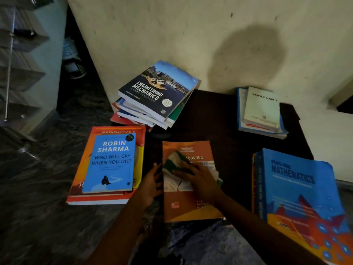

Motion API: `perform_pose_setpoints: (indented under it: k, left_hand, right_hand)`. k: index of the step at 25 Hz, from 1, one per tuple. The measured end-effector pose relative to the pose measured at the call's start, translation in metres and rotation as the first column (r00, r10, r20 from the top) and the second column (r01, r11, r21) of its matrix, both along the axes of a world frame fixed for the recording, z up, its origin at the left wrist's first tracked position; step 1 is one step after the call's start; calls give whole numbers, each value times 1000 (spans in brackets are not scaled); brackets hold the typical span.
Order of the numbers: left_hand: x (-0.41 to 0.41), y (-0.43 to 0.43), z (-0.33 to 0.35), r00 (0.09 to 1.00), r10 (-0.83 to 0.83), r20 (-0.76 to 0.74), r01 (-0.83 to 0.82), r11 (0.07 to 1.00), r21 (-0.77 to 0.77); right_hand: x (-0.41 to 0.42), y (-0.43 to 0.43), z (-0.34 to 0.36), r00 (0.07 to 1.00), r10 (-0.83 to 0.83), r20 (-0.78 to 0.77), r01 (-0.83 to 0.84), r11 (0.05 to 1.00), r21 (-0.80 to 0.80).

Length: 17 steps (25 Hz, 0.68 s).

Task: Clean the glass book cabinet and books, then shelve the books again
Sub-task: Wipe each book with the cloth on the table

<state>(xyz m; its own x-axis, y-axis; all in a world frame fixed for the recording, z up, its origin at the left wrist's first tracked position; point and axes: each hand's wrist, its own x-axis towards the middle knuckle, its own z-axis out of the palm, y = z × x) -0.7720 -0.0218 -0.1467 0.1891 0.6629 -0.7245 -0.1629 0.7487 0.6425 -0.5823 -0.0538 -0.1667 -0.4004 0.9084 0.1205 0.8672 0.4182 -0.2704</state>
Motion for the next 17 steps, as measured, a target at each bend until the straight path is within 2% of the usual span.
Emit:
perform_pose_setpoints:
  k: [2, 4, 5, 7, 9, 11, 13, 15, 17]
  left_hand:
    - [-1, 1, 0, 999, -23, 21, 24, 1000, -9]
    - [-1, 1, 2, 999, -37, 23, 37, 999, -13]
    - [-1, 0, 3, 999, -40, 17, 41, 999, -13]
    - [-1, -1, 4, 999, -44, 5, 44, 999, 1]
    - [1, -2, 5, 998, -43, -34, 44, 999, 30]
    - [4, -3, 5, 998, -21, -66, 24, 998, 51]
    - [5, -3, 4, 998, -4, -70, 8, 998, 57]
    - [6, -1, 3, 998, -2, -68, 6, 999, 54]
    - [5, -1, 0, 997, 10, -77, -6, 998, 57]
  right_hand:
    - [-1, -33, 5, 998, 56, -35, -57, 998, -25]
    - [10, -56, 1, 983, 185, -7, -185, 983, -9]
    - [16, -60, 8, 971, 237, -44, -239, 970, -45]
    - [30, -49, 24, 974, 186, -129, -191, 981, -26]
    - [47, -11, 36, 991, 34, -128, -38, 999, -26]
    - [56, 36, 43, 988, -151, -19, 151, 988, -34]
    - [53, 57, 35, 976, -206, 65, 212, 972, -105]
    - [50, 46, 17, 976, -207, 69, 209, 977, -28]
    - [50, 12, 7, 988, -150, -28, 151, 988, 37]
